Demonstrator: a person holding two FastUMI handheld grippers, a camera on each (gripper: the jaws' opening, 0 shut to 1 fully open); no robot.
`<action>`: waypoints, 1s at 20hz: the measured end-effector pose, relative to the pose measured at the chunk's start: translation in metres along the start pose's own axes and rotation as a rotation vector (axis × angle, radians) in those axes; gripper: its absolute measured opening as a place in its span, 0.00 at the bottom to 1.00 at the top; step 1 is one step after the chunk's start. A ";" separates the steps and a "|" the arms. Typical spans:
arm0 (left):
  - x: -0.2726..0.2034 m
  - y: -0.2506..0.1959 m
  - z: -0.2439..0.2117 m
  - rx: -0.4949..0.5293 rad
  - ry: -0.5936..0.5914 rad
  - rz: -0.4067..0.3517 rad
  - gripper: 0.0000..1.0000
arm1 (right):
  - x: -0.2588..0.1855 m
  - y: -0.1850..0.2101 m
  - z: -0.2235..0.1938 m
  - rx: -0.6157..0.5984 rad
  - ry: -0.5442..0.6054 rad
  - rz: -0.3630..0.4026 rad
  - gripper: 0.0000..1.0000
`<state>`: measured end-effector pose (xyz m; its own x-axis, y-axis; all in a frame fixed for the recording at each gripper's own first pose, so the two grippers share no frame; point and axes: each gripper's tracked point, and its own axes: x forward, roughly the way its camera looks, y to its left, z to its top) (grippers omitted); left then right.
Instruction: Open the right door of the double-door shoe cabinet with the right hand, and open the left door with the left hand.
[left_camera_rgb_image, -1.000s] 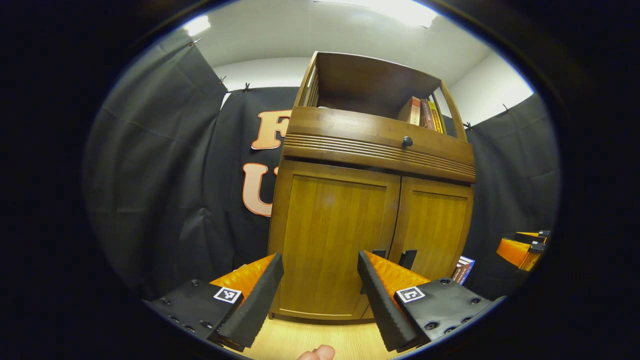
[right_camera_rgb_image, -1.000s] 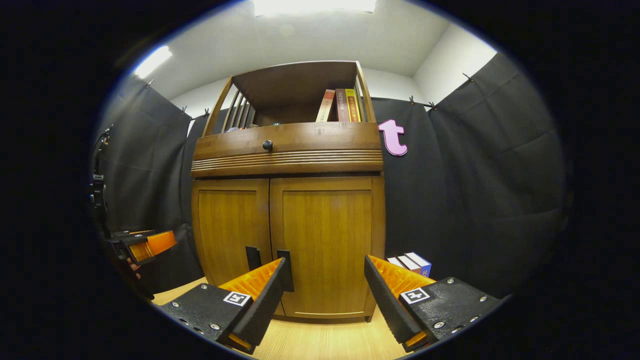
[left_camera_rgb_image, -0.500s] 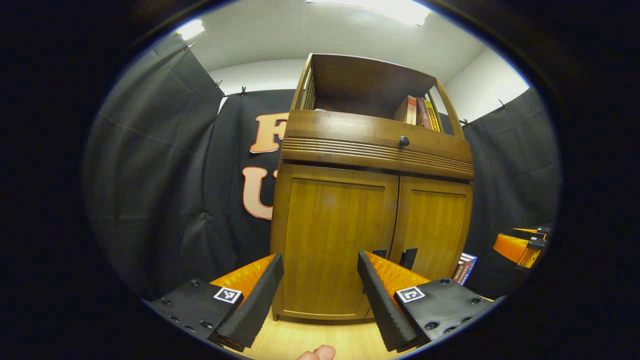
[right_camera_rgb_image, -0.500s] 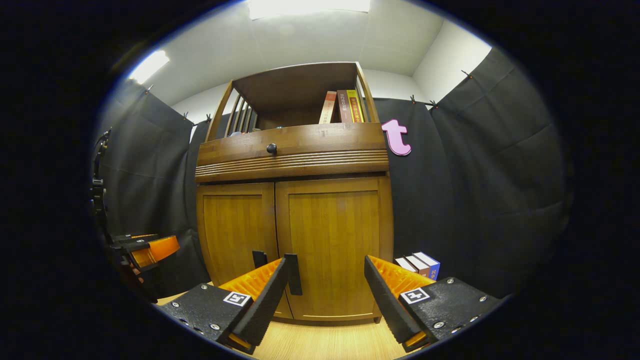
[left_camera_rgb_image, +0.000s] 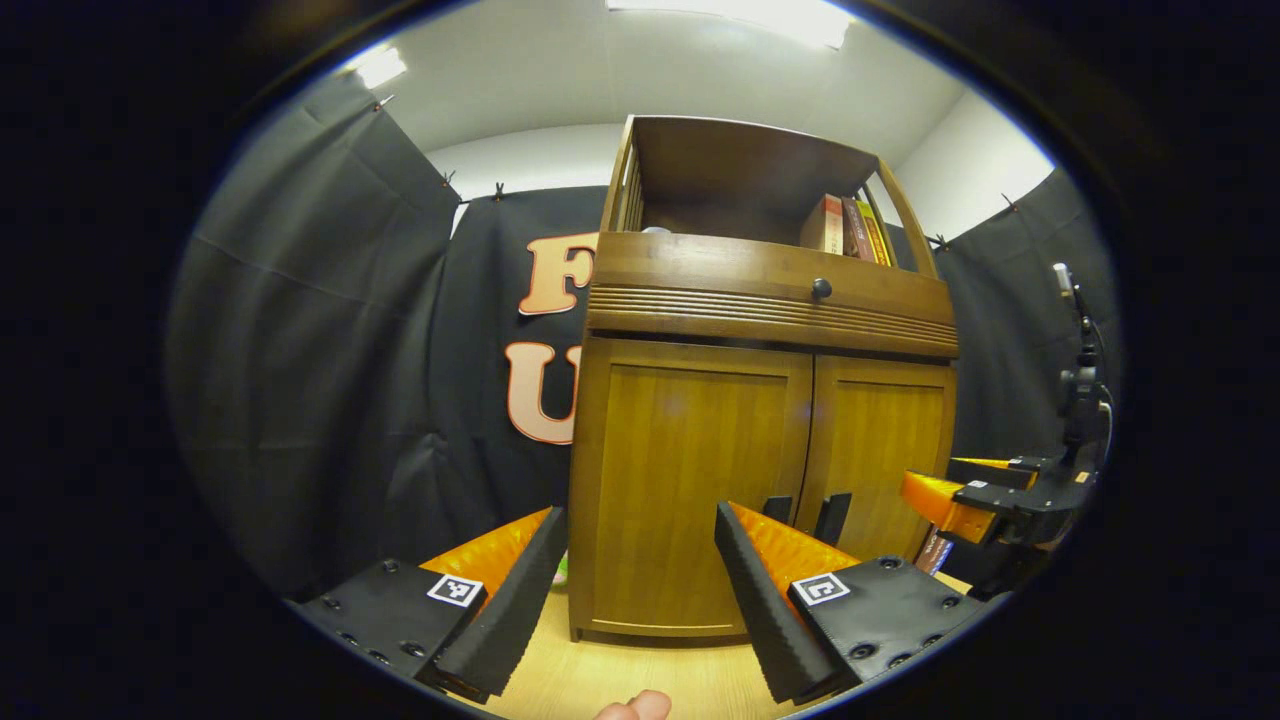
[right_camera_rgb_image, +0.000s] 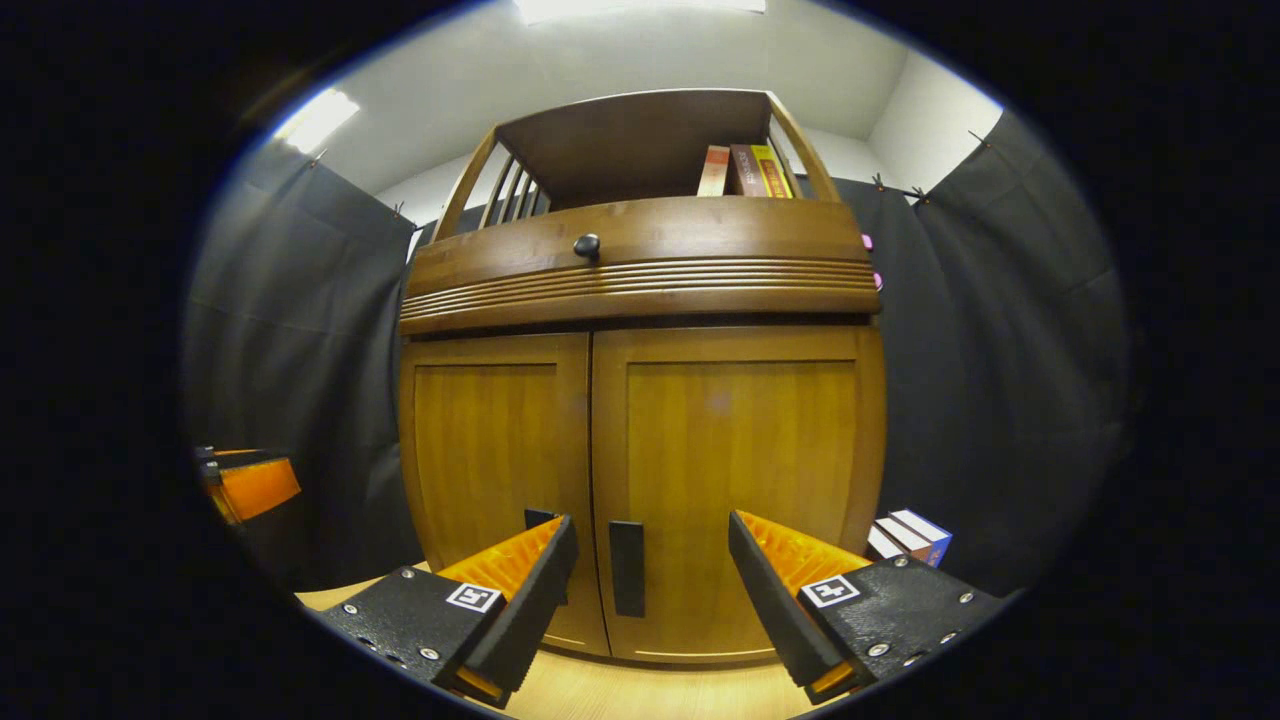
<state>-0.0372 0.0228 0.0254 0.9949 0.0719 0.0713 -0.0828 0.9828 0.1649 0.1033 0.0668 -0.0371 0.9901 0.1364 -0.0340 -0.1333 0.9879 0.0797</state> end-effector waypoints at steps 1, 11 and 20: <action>-0.003 0.003 0.001 0.000 -0.003 0.008 0.98 | 0.012 0.001 -0.008 -0.013 0.003 -0.003 0.93; -0.023 0.036 0.012 0.035 -0.043 0.093 0.95 | 0.093 0.008 -0.076 -0.106 0.055 -0.065 0.94; -0.019 0.042 0.013 0.037 -0.049 0.099 0.96 | 0.111 0.003 -0.115 -0.029 0.112 -0.091 0.90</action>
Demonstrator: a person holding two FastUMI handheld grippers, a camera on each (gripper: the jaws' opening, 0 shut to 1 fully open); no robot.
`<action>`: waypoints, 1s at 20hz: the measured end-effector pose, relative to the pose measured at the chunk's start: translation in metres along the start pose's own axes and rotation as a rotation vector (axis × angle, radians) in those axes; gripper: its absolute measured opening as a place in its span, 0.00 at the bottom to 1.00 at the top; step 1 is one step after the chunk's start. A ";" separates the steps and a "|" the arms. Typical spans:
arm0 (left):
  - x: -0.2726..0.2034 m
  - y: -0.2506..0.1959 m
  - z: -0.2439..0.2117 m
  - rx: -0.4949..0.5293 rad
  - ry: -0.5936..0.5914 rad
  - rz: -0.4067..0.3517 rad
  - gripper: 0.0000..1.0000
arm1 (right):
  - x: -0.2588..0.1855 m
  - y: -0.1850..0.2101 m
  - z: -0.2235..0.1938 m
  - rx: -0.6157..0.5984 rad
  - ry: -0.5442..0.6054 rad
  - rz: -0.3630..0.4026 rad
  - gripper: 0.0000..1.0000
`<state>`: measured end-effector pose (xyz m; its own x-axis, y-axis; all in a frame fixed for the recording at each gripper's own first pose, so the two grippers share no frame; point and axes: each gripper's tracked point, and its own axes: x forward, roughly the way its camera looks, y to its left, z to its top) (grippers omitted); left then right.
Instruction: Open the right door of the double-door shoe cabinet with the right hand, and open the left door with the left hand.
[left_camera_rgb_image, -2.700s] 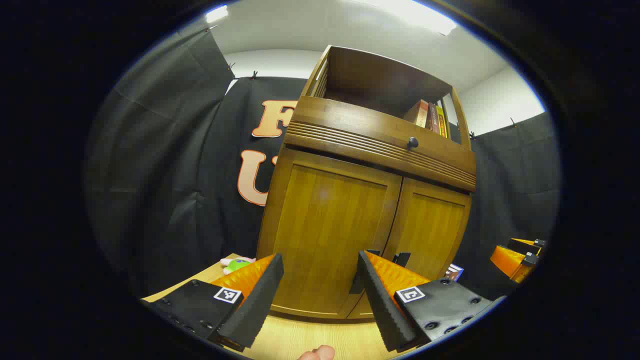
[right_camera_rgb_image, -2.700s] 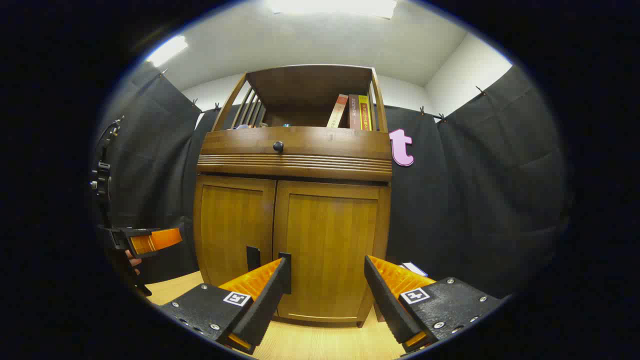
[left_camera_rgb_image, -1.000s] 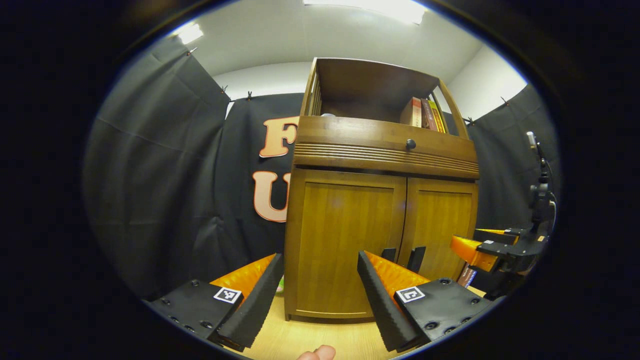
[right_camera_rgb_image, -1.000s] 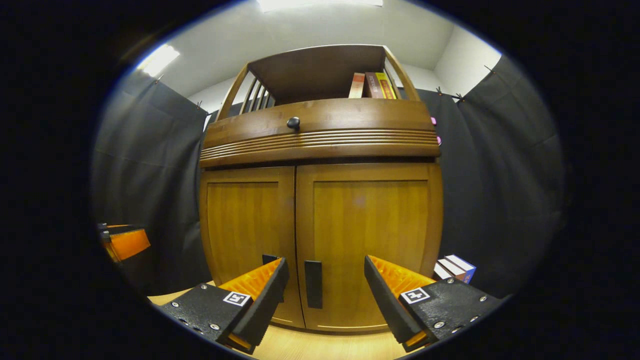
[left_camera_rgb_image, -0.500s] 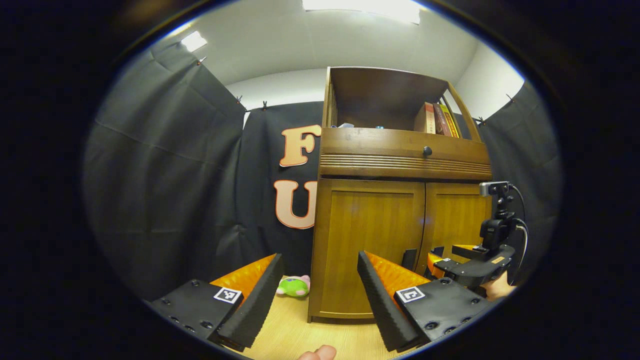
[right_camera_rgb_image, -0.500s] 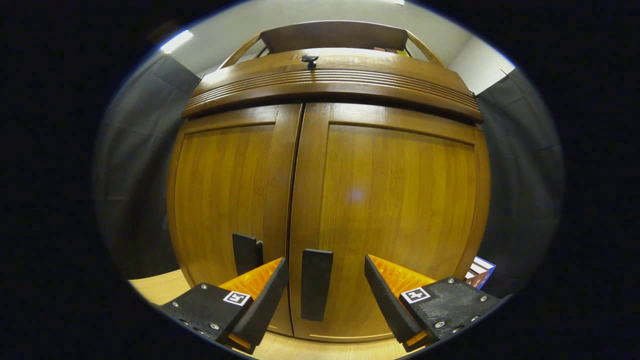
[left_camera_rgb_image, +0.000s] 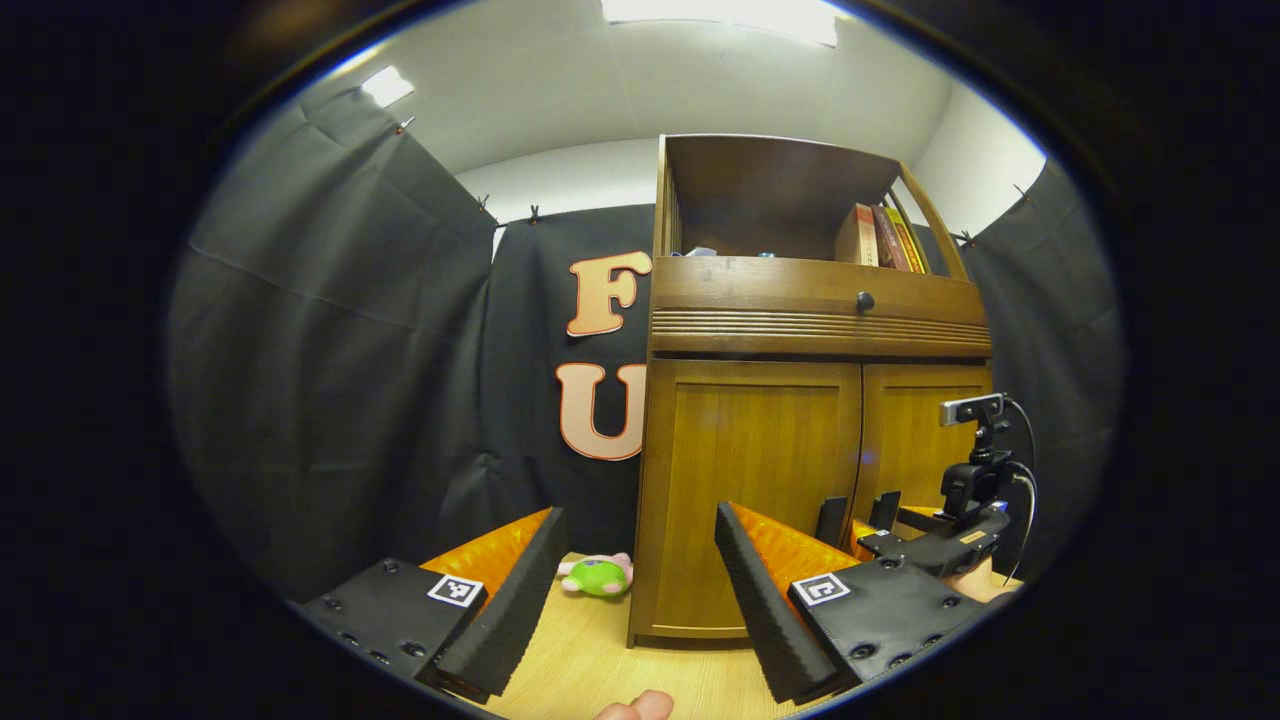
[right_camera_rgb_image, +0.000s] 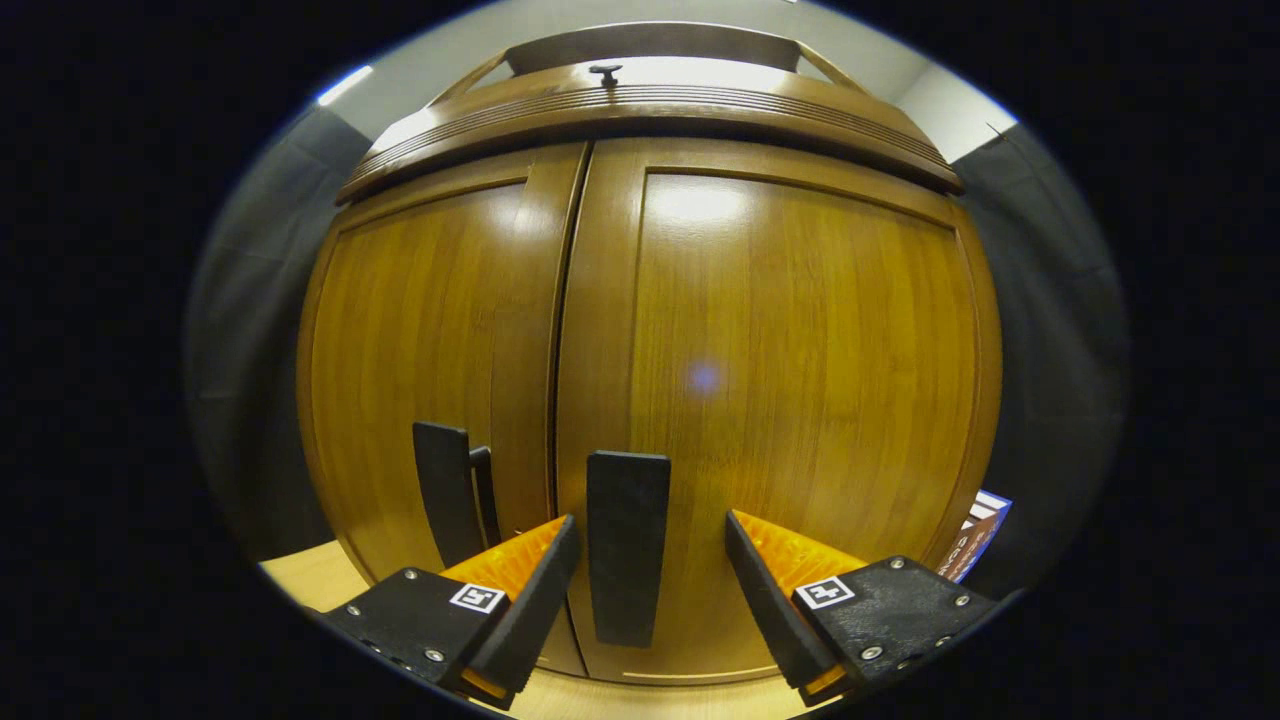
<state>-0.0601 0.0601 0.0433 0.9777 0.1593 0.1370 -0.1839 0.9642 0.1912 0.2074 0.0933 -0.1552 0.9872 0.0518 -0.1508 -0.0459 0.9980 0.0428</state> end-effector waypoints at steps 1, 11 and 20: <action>0.001 -0.001 -0.001 -0.004 0.002 -0.003 0.96 | 0.000 0.001 0.000 0.005 -0.002 0.001 0.98; 0.008 -0.014 -0.002 -0.006 0.007 -0.042 0.96 | -0.002 0.015 -0.012 0.031 0.040 0.065 0.34; -0.001 -0.023 -0.002 -0.031 0.015 -0.053 0.97 | -0.019 0.020 -0.020 0.107 0.051 0.124 0.33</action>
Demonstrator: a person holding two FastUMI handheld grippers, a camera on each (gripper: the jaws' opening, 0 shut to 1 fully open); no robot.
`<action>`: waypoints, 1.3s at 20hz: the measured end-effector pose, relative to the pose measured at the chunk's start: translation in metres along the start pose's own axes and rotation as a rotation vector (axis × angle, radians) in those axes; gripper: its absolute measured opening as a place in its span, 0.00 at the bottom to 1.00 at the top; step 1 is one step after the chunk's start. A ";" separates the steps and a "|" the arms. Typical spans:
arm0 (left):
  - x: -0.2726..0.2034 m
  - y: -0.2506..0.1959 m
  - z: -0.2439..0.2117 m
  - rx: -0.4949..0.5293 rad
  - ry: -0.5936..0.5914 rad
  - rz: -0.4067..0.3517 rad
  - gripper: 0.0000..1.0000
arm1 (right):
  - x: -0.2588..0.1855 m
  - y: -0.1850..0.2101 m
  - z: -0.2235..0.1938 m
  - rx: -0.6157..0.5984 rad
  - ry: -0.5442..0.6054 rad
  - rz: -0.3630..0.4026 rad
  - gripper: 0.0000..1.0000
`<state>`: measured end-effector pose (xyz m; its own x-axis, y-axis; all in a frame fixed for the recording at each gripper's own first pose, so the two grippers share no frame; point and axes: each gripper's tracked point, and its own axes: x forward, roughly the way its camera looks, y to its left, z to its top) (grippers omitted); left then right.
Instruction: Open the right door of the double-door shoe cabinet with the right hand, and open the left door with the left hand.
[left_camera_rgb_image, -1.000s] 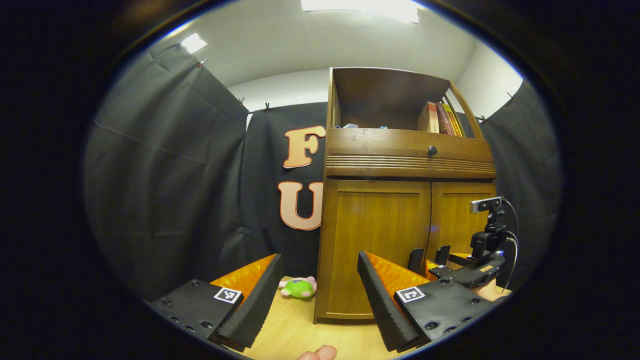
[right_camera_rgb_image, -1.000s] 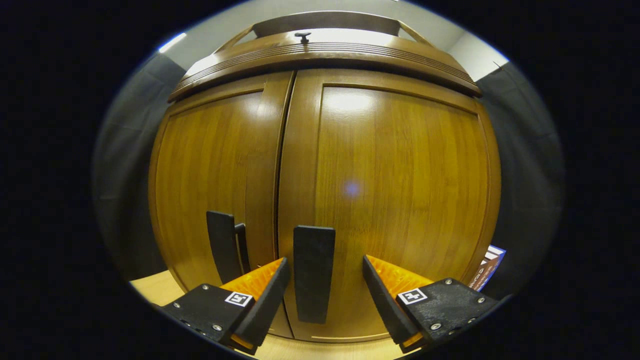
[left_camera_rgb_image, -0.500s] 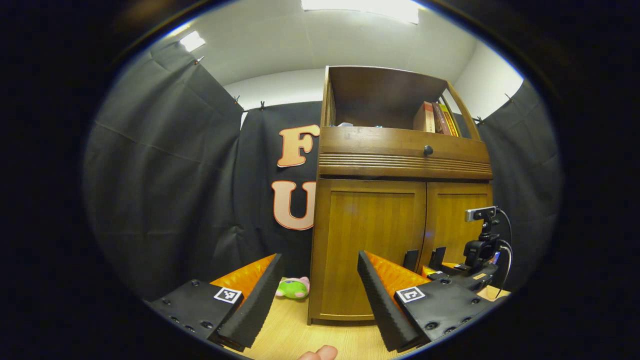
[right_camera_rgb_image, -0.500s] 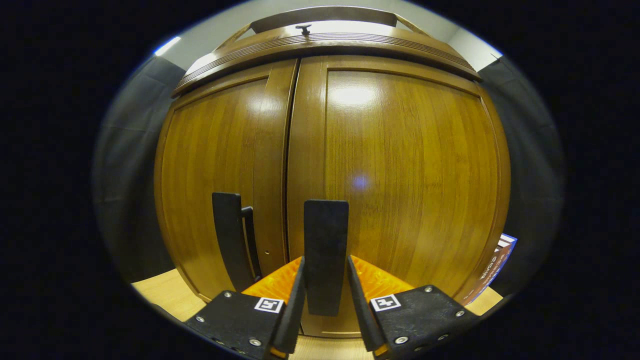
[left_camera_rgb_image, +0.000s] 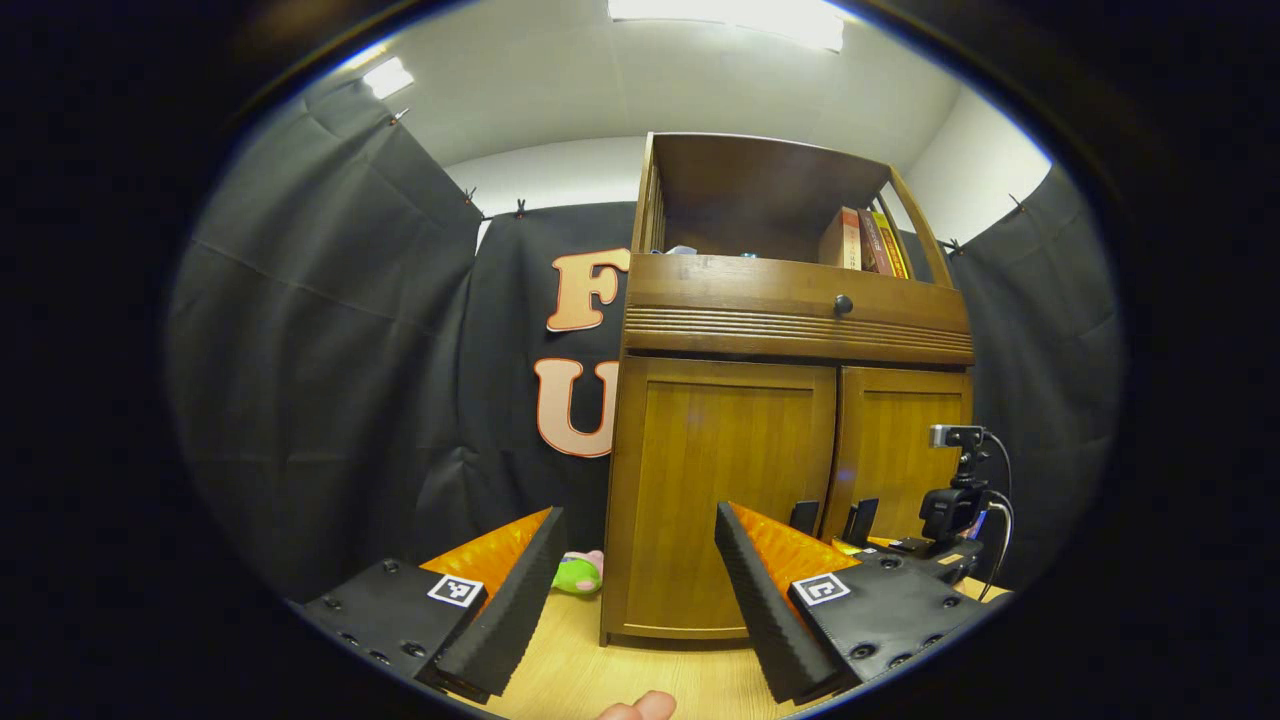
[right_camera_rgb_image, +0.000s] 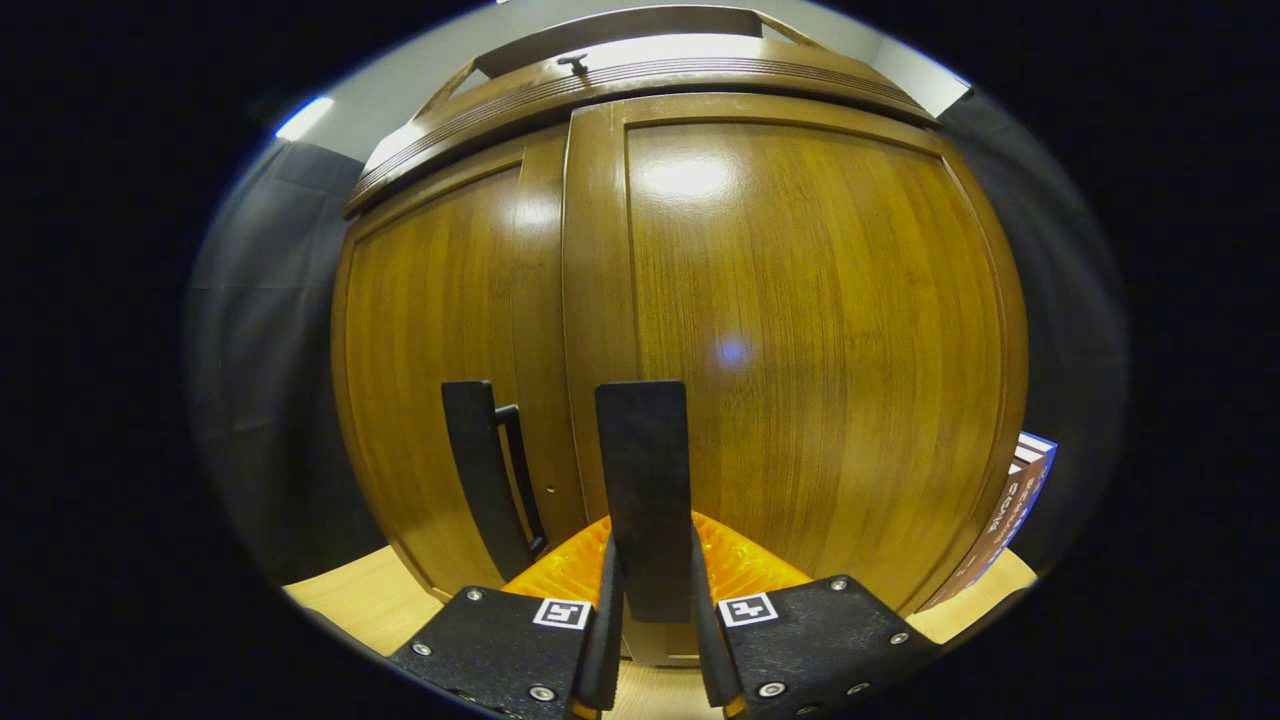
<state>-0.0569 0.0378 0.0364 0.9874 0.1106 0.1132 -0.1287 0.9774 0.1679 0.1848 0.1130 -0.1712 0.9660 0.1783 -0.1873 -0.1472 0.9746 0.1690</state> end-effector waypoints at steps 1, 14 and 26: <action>0.000 -0.001 0.000 0.000 0.003 -0.001 0.97 | -0.006 -0.001 0.000 -0.002 -0.004 0.004 0.33; -0.006 -0.035 -0.006 -0.005 0.024 -0.046 0.97 | -0.085 -0.014 -0.007 0.026 0.025 0.057 0.32; 0.007 -0.082 -0.024 -0.037 0.049 -0.134 0.95 | -0.161 -0.072 -0.012 0.089 0.058 -0.003 0.32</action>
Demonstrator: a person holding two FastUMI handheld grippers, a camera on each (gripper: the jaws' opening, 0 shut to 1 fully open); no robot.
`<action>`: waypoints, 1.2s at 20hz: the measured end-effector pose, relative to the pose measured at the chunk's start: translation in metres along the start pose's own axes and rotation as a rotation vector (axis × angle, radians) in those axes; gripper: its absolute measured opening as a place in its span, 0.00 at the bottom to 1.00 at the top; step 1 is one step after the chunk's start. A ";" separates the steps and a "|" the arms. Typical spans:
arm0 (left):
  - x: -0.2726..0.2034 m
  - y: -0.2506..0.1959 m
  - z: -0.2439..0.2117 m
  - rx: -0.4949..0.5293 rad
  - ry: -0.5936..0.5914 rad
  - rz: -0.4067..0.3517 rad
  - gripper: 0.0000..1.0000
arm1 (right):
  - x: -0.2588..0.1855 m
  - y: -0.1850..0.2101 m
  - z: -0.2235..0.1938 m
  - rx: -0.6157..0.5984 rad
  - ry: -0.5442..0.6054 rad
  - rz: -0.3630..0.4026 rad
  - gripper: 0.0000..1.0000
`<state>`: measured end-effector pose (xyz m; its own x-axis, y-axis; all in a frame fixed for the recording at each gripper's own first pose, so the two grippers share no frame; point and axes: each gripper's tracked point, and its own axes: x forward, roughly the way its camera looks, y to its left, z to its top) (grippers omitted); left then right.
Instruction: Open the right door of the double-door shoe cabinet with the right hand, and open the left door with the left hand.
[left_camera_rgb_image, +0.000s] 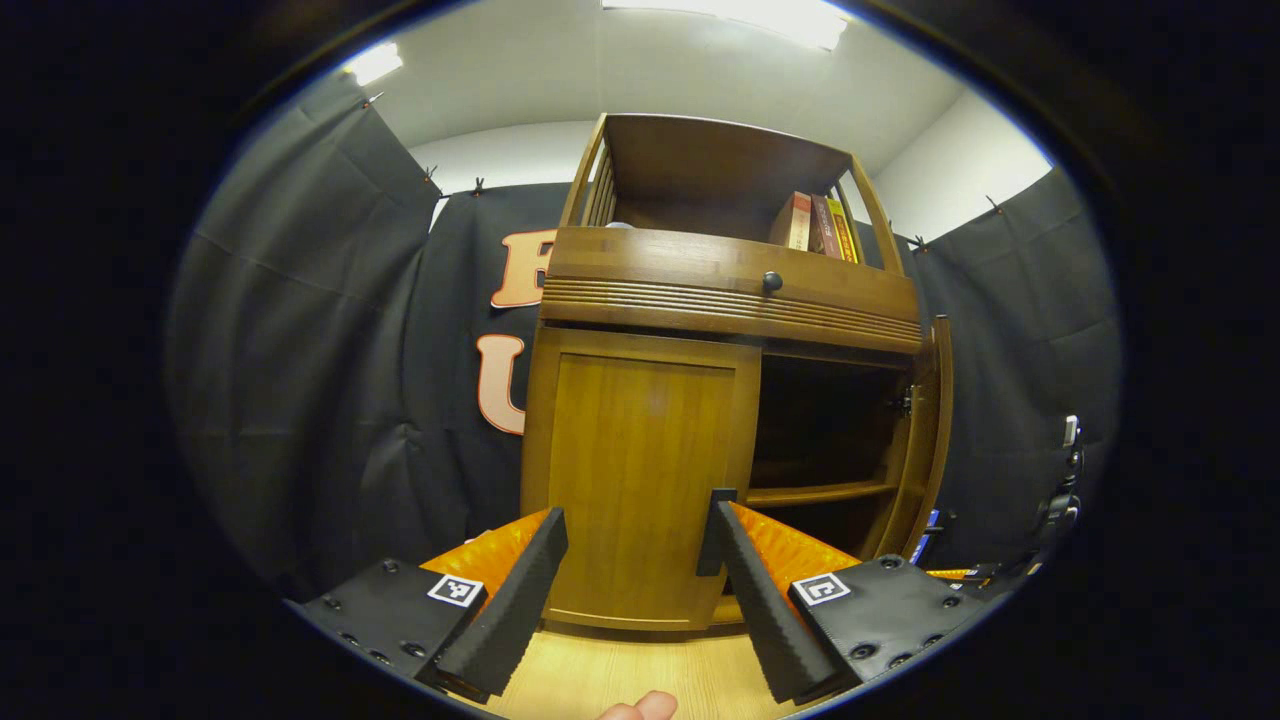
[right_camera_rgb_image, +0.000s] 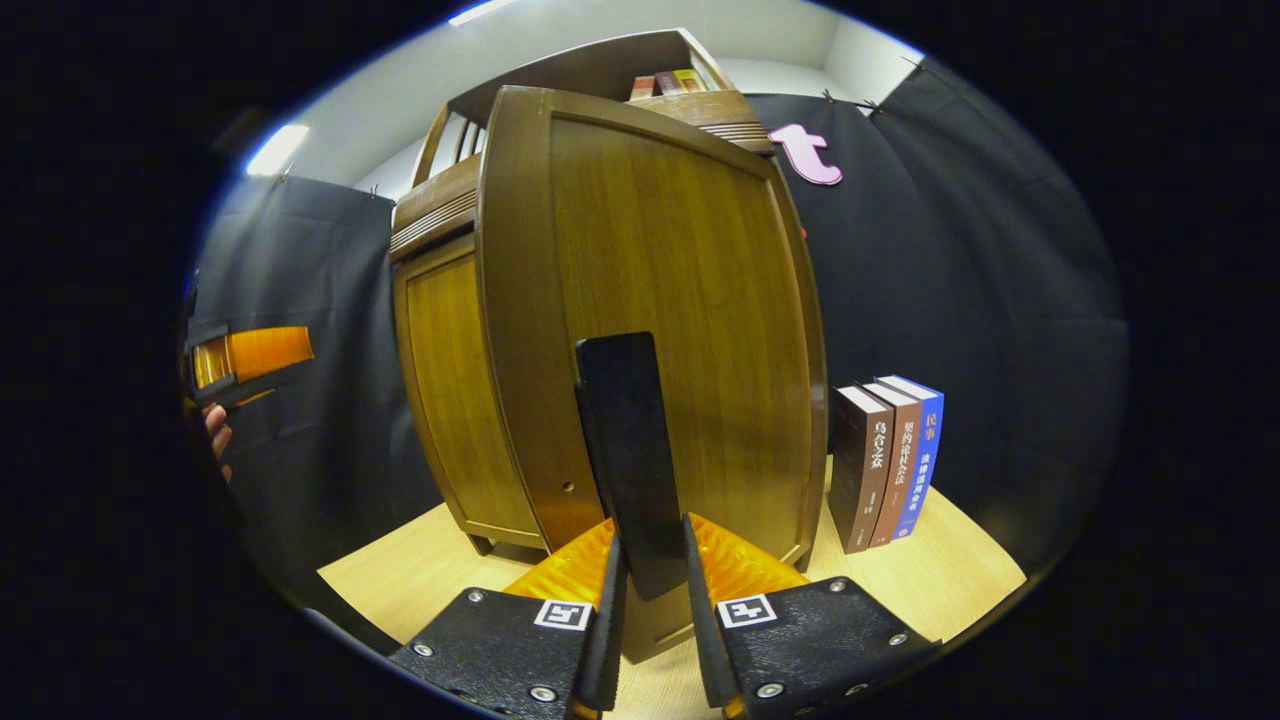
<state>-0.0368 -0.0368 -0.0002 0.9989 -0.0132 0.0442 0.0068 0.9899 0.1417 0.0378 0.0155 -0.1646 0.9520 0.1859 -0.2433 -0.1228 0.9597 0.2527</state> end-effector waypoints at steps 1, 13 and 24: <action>0.001 -0.002 -0.002 -0.001 0.002 -0.005 0.95 | -0.005 -0.004 0.001 0.011 -0.002 -0.002 0.32; 0.010 -0.019 -0.008 -0.016 0.006 -0.040 0.95 | -0.064 -0.083 0.015 -0.002 -0.018 -0.187 0.31; 0.009 -0.030 -0.009 -0.010 0.001 -0.062 0.98 | -0.092 -0.168 0.003 -0.090 0.026 -0.352 0.04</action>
<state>-0.0274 -0.0656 -0.0134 0.9966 -0.0749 0.0349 0.0696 0.9885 0.1342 -0.0278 -0.1638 -0.1817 0.9330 -0.1554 -0.3246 0.1863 0.9803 0.0662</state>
